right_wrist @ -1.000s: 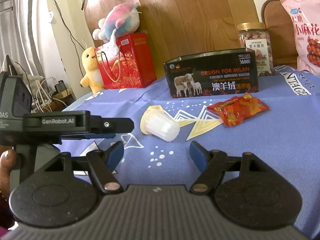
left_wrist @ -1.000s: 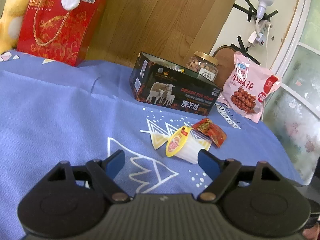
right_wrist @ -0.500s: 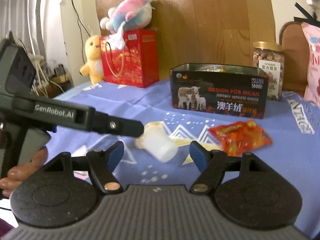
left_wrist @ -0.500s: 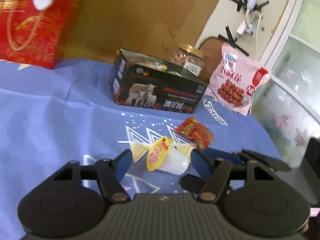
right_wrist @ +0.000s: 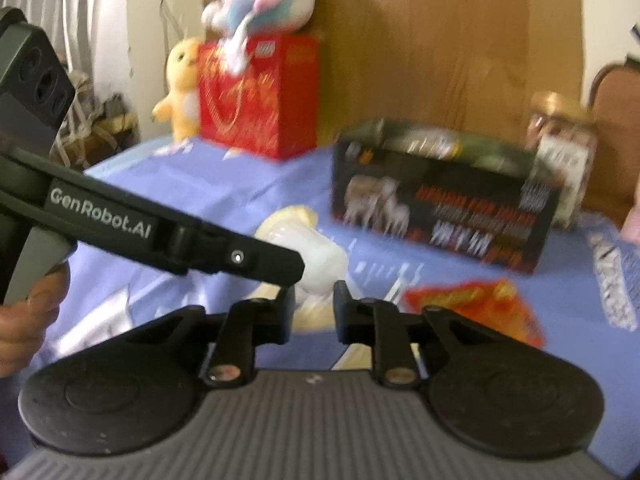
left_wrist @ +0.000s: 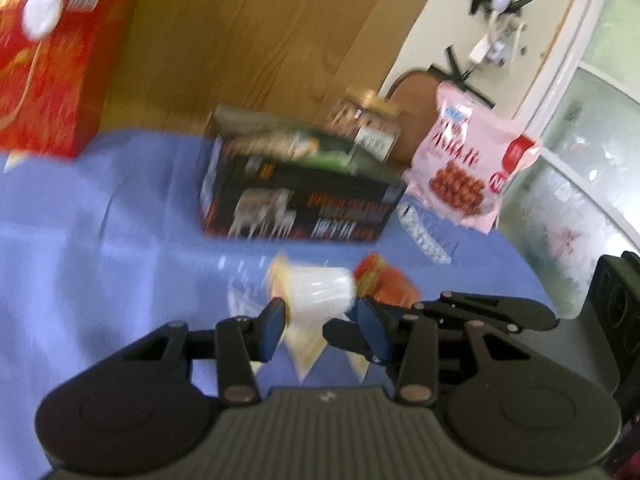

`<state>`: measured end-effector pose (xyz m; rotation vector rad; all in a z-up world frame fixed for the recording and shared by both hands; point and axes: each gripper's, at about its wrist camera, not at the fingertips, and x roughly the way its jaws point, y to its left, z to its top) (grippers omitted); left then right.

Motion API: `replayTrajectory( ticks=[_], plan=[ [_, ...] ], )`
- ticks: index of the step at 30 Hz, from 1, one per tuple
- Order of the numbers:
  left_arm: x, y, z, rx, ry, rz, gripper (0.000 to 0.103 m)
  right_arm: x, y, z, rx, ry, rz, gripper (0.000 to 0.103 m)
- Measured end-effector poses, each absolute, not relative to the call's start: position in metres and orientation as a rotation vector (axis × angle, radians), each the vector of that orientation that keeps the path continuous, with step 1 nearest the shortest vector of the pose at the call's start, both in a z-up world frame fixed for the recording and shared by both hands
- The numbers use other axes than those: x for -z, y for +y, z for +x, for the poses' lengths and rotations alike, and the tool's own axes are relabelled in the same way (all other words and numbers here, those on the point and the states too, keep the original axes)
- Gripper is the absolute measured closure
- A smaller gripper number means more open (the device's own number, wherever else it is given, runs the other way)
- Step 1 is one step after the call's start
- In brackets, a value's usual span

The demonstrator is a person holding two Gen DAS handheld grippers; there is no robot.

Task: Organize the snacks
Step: 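Grasp the white cup with the right gripper and lift, then carry the white cup over the tin and open the right gripper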

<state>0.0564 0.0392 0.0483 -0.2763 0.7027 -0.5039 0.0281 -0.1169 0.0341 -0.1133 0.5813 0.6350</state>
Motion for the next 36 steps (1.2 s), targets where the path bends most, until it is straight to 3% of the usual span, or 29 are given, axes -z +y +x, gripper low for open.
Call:
replayTrajectory(
  ticks=[2,11,13,16,18,20,23,24,25,30,36],
  plan=[
    [-0.061,0.032,0.064,0.556,0.678,-0.274,0.071,-0.044,-0.121,0.035,-0.662,0.554,-0.074,0.088],
    [-0.088,0.043,0.081,0.506,0.574,-0.274,0.07,-0.054,-0.13,0.049,-0.612,0.502,-0.09,0.085],
    [-0.08,0.06,0.091,0.452,0.607,-0.317,0.07,-0.046,-0.134,0.048,-0.612,0.522,-0.115,0.065],
    [-0.062,0.079,0.106,0.428,0.692,-0.406,0.069,-0.034,-0.133,0.055,-0.603,0.559,-0.145,0.054],
    [-0.052,0.077,0.111,0.432,0.727,-0.415,0.063,-0.029,-0.13,0.064,-0.617,0.601,-0.125,0.048],
    [-0.043,0.07,0.115,0.422,0.748,-0.392,0.06,-0.022,-0.124,0.075,-0.655,0.658,-0.092,0.048],
    [-0.024,0.056,0.12,0.413,0.807,-0.35,0.063,-0.014,-0.107,0.088,-0.693,0.711,-0.102,0.048],
    [-0.017,0.053,0.121,0.412,0.828,-0.341,0.064,-0.01,-0.101,0.091,-0.718,0.734,-0.105,0.051],
    [-0.014,0.053,0.12,0.421,0.818,-0.354,0.064,-0.007,-0.095,0.093,-0.735,0.752,-0.113,0.064],
    [-0.03,0.053,0.118,0.413,0.782,-0.328,0.064,-0.015,-0.089,0.081,-0.694,0.665,-0.172,0.069],
    [-0.088,0.03,0.13,0.467,0.613,-0.261,0.064,-0.057,-0.11,0.09,-0.587,0.456,-0.164,0.069]
  ],
)
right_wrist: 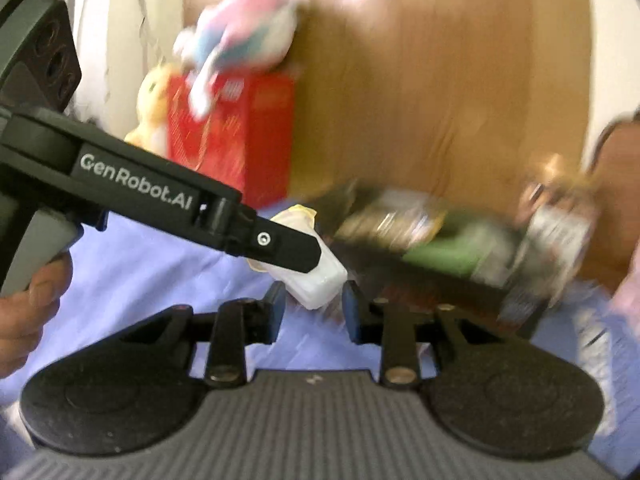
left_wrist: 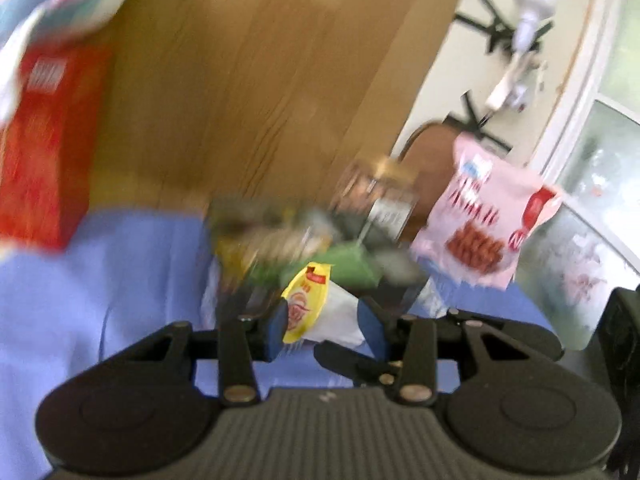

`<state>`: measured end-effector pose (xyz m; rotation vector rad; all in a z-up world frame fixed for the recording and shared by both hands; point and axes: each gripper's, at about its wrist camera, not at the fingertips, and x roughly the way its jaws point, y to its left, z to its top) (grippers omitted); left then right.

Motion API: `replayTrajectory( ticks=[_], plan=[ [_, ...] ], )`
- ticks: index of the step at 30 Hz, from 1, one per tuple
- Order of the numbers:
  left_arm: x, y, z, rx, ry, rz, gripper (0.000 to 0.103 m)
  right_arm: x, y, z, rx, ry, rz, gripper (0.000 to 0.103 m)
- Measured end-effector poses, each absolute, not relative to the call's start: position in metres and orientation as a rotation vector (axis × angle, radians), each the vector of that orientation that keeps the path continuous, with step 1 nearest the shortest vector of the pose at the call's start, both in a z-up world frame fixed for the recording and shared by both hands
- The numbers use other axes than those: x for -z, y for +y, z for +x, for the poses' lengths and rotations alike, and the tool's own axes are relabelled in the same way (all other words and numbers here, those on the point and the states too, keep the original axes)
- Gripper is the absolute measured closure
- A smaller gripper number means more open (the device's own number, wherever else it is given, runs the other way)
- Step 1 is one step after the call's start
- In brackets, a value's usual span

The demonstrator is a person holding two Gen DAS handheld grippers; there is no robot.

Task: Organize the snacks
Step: 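Carry the white cup over the tin and open the right gripper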

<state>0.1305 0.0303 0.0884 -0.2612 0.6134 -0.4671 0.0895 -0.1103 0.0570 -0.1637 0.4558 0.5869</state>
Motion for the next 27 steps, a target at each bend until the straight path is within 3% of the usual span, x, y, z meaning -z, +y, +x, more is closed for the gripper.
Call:
replayTrajectory(
  ticks=[11,13,14,18,20,24,27],
  plan=[
    [-0.082,0.006,0.186,0.415,0.563,-0.244,0.063,-0.058,-0.113,0.148,-0.495,0.508,-0.135,0.068],
    [-0.075,0.008,0.189,0.373,0.585,-0.238,0.056,-0.058,-0.114,0.146,-0.473,0.499,-0.121,0.047],
    [-0.074,0.01,0.187,0.362,0.579,-0.243,0.048,-0.058,-0.117,0.143,-0.47,0.494,-0.106,0.043],
    [-0.083,0.022,0.17,0.332,0.526,-0.259,0.044,-0.063,-0.133,0.125,-0.452,0.457,-0.058,0.042],
    [-0.089,0.029,0.156,0.334,0.497,-0.279,0.036,-0.064,-0.145,0.109,-0.442,0.444,-0.02,0.04],
    [-0.089,0.041,0.118,0.346,0.472,-0.296,0.031,-0.054,-0.175,0.08,-0.4,0.474,0.054,0.025],
    [-0.075,0.043,0.096,0.367,0.514,-0.303,0.031,-0.036,-0.193,0.071,-0.351,0.554,0.069,0.022]
  ],
)
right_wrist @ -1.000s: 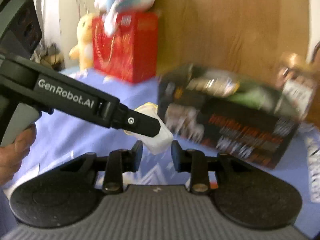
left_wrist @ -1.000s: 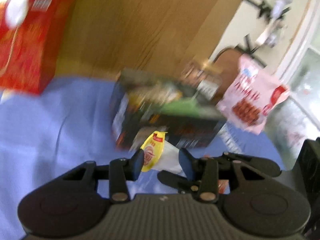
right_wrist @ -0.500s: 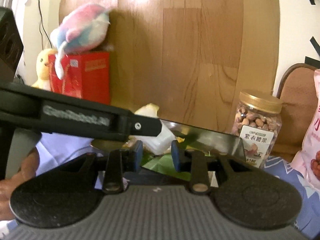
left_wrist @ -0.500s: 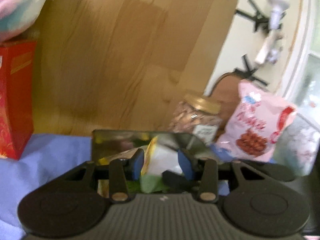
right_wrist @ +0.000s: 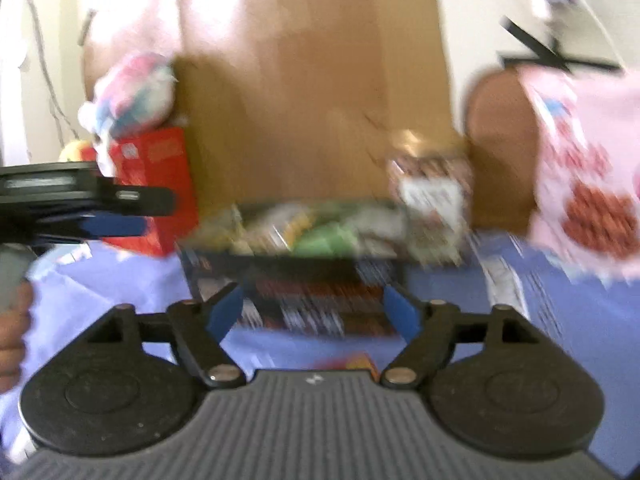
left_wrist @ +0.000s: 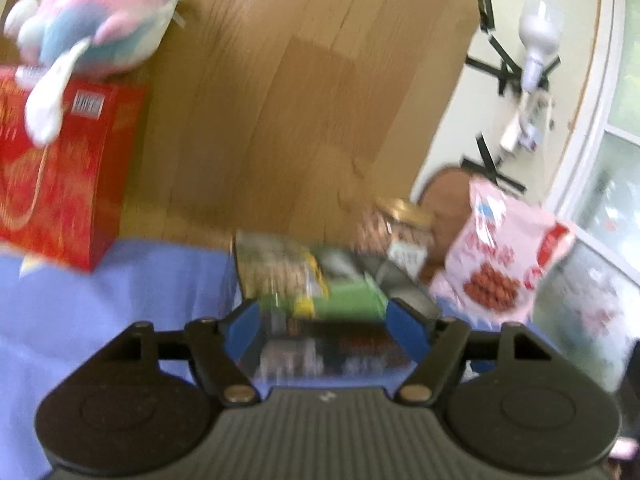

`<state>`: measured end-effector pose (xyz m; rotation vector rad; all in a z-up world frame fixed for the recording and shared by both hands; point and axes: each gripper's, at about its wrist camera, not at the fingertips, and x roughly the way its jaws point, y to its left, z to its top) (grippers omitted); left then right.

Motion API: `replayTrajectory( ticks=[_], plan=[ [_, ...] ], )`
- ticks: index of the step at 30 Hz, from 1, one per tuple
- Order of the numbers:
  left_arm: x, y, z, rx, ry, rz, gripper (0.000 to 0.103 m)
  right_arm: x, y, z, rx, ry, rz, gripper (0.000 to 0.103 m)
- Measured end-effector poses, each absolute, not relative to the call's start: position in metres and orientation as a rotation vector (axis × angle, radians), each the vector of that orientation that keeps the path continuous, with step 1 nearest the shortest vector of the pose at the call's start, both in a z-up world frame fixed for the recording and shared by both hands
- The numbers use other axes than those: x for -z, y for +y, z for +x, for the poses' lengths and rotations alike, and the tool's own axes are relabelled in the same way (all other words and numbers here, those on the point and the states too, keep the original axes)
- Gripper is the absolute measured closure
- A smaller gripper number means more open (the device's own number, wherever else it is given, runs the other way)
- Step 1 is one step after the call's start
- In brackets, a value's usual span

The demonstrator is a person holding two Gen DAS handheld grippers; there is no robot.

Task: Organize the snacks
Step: 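Carry the white cup over the tin and open the right gripper, then grasp the red snack pack with the right gripper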

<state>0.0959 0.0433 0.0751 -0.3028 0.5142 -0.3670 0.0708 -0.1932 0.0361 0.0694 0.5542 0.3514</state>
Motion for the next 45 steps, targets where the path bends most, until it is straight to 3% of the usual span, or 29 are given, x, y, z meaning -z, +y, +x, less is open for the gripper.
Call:
replayTrajectory(
  ticks=[5,8,11,14,18,20,45],
  plan=[
    [-0.046,0.036,0.071,0.365,0.584,-0.238,0.031,-0.003,-0.206,0.075,-0.344,0.738,0.128,0.02],
    [-0.032,0.037,0.066,0.365,0.621,-0.239,0.031,0.002,-0.19,0.069,-0.349,0.699,0.031,0.018],
    [-0.022,0.041,0.062,0.342,0.631,-0.226,0.031,0.004,-0.176,0.066,-0.362,0.689,-0.062,0.025],
    [-0.011,0.043,0.063,0.32,0.642,-0.216,0.031,0.004,-0.169,0.062,-0.38,0.673,-0.099,0.041],
    [-0.004,0.054,0.068,0.316,0.668,-0.274,0.031,0.004,-0.165,0.057,-0.413,0.66,-0.096,0.074],
    [-0.002,0.059,0.07,0.313,0.675,-0.304,0.031,0.004,-0.156,0.053,-0.416,0.645,-0.139,0.082],
    [0.0,0.086,0.071,0.273,0.654,-0.462,0.031,0.03,-0.072,-0.019,-0.441,0.306,-0.867,0.082]
  ],
)
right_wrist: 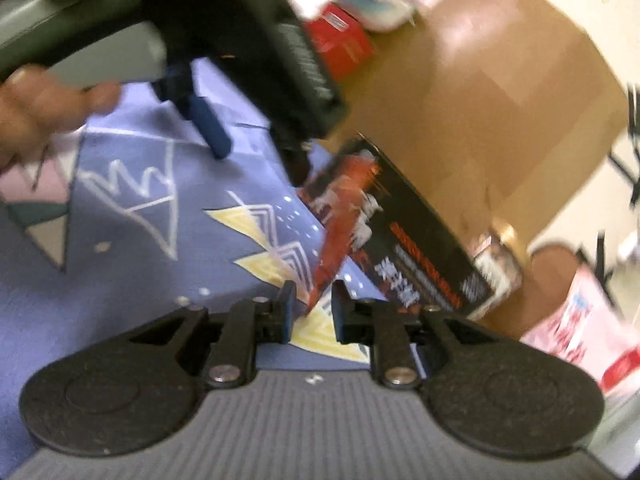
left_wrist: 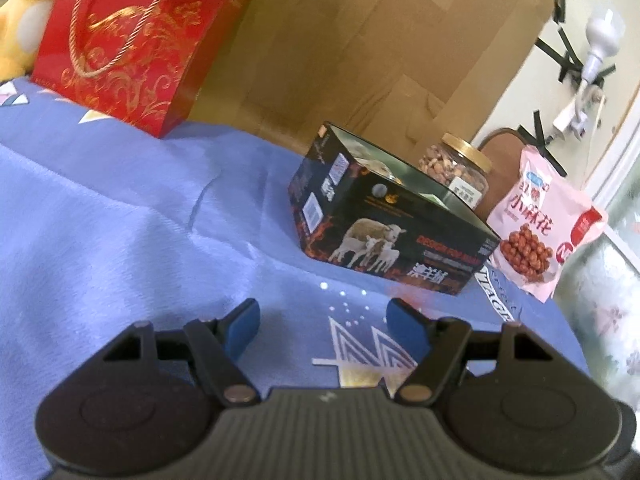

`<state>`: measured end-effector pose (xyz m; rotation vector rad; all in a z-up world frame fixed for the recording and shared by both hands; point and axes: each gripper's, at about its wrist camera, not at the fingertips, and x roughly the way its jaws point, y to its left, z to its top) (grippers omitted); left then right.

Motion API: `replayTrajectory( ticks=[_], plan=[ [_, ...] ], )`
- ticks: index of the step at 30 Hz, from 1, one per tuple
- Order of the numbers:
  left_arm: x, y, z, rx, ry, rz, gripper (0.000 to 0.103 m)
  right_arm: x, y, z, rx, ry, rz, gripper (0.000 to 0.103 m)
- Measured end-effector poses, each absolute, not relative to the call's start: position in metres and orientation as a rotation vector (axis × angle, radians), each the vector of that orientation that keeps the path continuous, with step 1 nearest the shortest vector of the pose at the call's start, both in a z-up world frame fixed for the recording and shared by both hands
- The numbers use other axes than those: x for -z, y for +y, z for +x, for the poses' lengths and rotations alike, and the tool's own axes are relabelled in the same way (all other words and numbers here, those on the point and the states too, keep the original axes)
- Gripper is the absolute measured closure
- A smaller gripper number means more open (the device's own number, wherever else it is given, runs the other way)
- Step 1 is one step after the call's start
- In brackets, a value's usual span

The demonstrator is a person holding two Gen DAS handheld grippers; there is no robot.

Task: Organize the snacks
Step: 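Lift the red snack pack toward the left gripper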

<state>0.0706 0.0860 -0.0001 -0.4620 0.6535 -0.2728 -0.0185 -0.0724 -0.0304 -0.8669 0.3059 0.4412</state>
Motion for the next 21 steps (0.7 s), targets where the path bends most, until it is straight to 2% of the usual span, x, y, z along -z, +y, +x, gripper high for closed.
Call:
replayTrajectory(
  ticks=[5,12,16,21],
  plan=[
    [0.001,0.09,0.071,0.263,0.653,-0.482,0.031,0.026,-0.078,-0.016,-0.448,0.322,-0.836,0.08],
    [0.002,0.092,0.072,0.258,0.655,-0.493,0.031,0.016,-0.088,-0.013,-0.455,0.381,-0.69,0.07],
    [0.002,0.092,0.072,0.26,0.656,-0.496,0.03,0.003,-0.111,0.006,-0.501,0.515,-0.421,0.068],
    [0.002,0.092,0.072,0.261,0.656,-0.5,0.03,0.0,-0.165,0.046,-0.549,0.744,0.139,0.067]
  ],
)
